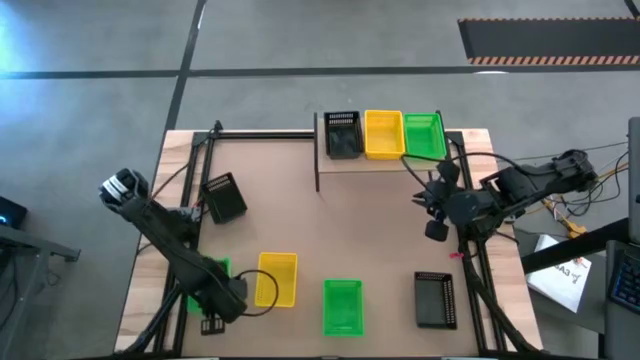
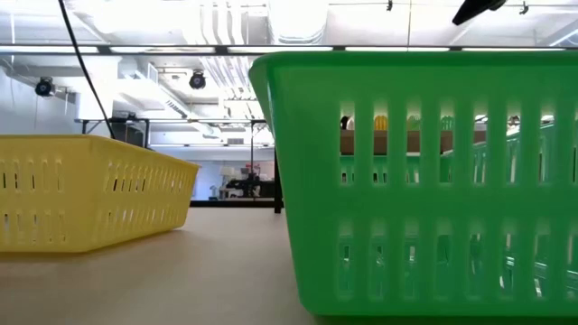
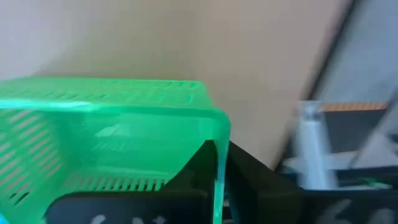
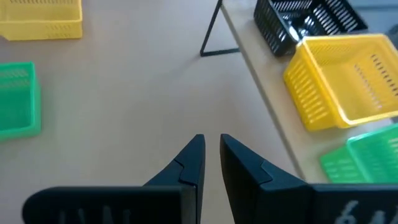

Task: Stack baskets on shelf by color
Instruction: Stack the left green bin on top of the green bin on the shelf

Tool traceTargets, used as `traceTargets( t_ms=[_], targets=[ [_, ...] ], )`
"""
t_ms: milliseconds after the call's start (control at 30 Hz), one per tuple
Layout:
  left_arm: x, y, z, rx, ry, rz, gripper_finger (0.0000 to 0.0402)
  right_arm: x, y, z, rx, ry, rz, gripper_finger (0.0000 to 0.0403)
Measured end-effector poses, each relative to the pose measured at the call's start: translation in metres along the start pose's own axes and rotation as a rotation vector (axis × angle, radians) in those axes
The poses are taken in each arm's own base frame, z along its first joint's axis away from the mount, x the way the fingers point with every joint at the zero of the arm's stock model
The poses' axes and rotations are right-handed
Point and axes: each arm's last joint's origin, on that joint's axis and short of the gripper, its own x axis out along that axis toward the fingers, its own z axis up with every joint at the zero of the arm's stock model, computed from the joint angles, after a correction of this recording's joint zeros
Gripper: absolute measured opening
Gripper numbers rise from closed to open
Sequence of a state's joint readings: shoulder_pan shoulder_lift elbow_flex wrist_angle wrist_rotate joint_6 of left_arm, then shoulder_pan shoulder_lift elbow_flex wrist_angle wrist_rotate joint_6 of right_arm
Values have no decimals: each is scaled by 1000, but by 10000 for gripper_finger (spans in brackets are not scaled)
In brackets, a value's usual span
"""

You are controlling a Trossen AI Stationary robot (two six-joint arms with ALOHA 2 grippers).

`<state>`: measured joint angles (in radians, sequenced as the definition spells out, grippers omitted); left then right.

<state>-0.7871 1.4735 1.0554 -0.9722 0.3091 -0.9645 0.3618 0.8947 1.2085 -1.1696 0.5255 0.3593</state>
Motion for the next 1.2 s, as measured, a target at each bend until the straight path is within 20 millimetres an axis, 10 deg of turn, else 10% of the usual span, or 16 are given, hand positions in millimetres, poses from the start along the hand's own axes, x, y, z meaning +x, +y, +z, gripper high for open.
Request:
traceTargets(
  t_ms=[300,633,900,1200],
  targets=[
    [-114,-30,25,-37,-241,-202,1,-44,-28,-1,-17,-40,13,43],
    [-205,-12,88,40,-664,-153,0,-93,-66,-26,101,-214,107,43],
    [-236,10,147,375,-910,-57,0,-85,-53,-19,76,-182,278,45],
    [-238,5,177,823,-1059,-45,0,-31,4,28,-198,-61,511,114]
  ],
)
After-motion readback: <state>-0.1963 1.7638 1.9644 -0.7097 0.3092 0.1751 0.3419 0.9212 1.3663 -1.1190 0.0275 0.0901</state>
